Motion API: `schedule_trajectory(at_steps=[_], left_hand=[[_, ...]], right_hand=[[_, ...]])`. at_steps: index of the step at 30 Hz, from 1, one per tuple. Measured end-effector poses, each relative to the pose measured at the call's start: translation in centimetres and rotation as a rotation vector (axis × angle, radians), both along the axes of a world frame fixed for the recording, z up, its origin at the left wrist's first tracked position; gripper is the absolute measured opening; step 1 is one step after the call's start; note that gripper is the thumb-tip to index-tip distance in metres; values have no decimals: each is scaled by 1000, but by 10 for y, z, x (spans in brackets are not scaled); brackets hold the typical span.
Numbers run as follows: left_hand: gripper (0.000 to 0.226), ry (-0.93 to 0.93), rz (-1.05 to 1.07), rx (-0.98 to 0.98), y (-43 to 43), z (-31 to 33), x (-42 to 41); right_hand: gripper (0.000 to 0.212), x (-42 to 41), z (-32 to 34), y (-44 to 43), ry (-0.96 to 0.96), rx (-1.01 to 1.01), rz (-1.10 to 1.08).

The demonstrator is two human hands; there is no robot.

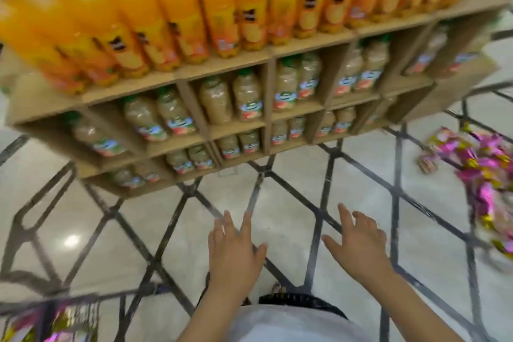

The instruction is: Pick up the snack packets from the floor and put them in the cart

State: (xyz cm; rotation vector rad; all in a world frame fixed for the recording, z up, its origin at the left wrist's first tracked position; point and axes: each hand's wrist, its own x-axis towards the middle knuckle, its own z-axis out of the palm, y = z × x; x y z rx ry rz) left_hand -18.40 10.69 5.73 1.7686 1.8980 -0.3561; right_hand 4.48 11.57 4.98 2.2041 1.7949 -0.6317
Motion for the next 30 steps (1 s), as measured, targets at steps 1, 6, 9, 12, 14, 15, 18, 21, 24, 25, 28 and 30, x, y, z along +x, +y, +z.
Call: schedule_trajectory(at_steps=[1,6,9,12,14,15,18,21,24,25,28,30], left_hand=[[75,0,-39,3,9,0,11],[74,-8,-242,11,55,-2,71],[73,-14,-336,-16,86,-7,102],[75,-24,-431,-64,129,-13,133],[76,-17,-506,-83,164,-16,157],[77,-14,-549,-87,184,-16,169],[76,-32,-651,-69,246,-10,209],[77,-25,-759,-15,302,3,249],[77,-16,-854,18,348,8,288],[77,-16,-887,24,359,7,300],[77,4,-975,15,382,0,342],[80,29,-1048,-16,390,-4,377]], right_hand=[[77,12,-1,-3,1,-2,-49],[78,64,-7,-14,46,-45,-317],[77,85,-12,-9,68,-60,-445],[77,105,-17,8,89,-72,-546],[76,121,-17,27,83,-61,-613],[76,130,-16,38,83,-53,-650],[77,159,-10,77,86,-25,-754],[78,187,-3,122,100,0,-840],[76,212,1,163,120,32,-910],[76,220,2,173,134,44,-940],[77,247,1,187,167,73,-1018],[78,271,-2,182,151,72,-1060]])
